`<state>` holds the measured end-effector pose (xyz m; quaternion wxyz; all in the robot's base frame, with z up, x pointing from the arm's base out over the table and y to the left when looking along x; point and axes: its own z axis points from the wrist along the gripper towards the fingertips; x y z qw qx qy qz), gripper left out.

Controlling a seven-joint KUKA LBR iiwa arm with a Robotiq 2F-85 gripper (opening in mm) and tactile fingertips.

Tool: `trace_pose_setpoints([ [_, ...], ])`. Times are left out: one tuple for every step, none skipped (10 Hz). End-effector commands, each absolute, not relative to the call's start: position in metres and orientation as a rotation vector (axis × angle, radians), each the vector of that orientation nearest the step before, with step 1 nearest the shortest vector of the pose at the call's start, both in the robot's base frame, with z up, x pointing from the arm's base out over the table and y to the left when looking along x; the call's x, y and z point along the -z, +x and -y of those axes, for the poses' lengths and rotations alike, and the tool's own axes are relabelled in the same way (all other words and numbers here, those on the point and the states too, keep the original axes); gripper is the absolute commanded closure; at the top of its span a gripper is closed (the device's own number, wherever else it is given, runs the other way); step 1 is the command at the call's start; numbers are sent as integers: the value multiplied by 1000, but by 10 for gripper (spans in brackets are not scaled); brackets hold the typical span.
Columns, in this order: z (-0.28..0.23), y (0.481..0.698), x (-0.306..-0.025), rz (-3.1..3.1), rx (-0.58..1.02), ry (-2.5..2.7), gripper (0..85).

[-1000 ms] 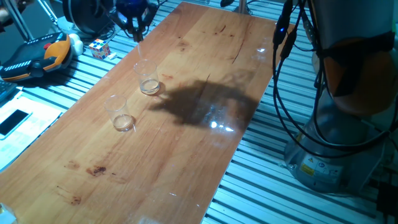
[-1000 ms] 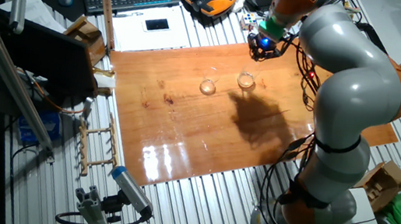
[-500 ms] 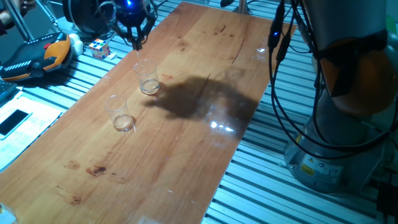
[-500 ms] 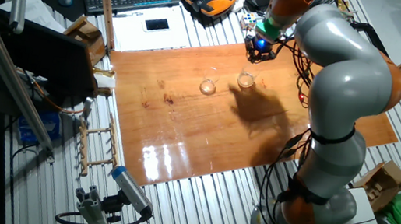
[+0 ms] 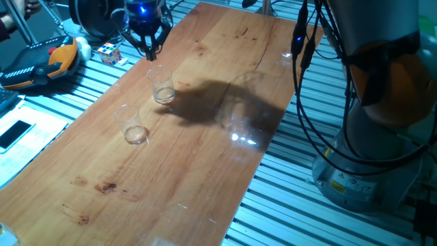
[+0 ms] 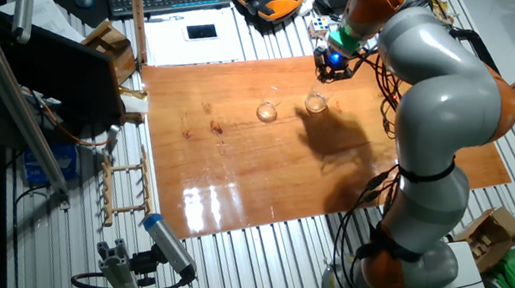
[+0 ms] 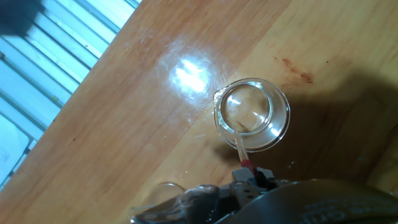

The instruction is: Transfer liquid using a dropper

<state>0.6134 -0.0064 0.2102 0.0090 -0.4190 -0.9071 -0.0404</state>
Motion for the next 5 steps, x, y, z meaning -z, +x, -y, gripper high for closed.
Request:
trace_pose_setpoints([
  [7, 614, -206, 2828, 132, -1311, 840],
  [7, 614, -202, 2823, 133, -1316, 840],
  [8, 613, -197, 2821, 136, -1321, 840],
  [9, 613, -194, 2819, 136, -1325, 840],
  [10, 613, -189, 2816, 136, -1332, 840],
])
